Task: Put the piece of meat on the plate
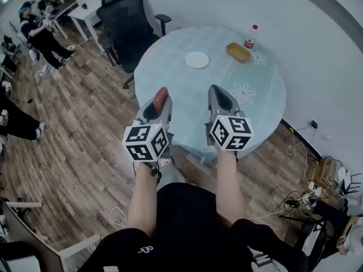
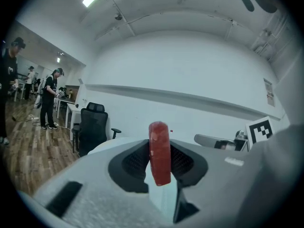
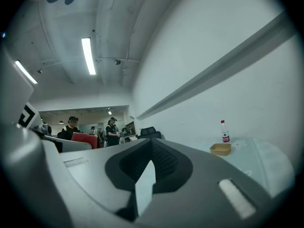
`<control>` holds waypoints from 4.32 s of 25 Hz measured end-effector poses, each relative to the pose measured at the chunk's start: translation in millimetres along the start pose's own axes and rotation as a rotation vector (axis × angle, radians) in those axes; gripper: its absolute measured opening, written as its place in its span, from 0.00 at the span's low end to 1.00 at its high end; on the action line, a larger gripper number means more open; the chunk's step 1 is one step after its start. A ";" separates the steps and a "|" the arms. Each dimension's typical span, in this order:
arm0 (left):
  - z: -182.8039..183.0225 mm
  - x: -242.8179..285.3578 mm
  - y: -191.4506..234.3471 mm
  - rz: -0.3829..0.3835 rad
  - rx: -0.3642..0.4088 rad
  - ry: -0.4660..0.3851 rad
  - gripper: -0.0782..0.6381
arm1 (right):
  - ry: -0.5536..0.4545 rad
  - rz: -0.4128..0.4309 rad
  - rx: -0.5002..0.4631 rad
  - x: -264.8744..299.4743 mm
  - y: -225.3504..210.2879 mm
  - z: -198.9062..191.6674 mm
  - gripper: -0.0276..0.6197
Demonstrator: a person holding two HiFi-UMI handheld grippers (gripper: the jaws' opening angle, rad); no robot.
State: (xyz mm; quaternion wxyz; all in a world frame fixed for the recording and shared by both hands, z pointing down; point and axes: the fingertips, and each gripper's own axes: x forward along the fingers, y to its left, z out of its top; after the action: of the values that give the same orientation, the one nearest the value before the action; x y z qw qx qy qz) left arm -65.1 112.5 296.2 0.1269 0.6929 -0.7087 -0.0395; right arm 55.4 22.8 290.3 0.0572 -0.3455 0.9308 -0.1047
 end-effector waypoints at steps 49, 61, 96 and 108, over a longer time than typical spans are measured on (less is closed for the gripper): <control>-168.0 419.8 130.9 -0.408 -0.362 0.582 0.23 | 0.427 -0.402 0.138 167.1 -186.2 -163.7 0.06; -217.8 523.5 133.1 -0.275 -0.344 0.699 0.23 | 0.455 -0.397 0.136 166.0 -209.4 -161.4 0.06; -63.8 325.2 139.8 -0.008 -0.185 0.222 0.30 | 0.202 0.008 -0.011 198.2 -124.6 -75.1 0.06; 12.4 235.3 42.8 0.088 0.156 -0.037 0.10 | 0.159 -0.012 -0.175 159.6 -121.3 -28.0 0.05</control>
State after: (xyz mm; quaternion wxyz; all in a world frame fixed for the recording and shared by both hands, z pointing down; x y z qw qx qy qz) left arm -111.4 -120.9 323.6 0.0611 0.6682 -0.7414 0.0085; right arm 6.4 -167.1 340.5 -0.0480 -0.3453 0.9359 -0.0506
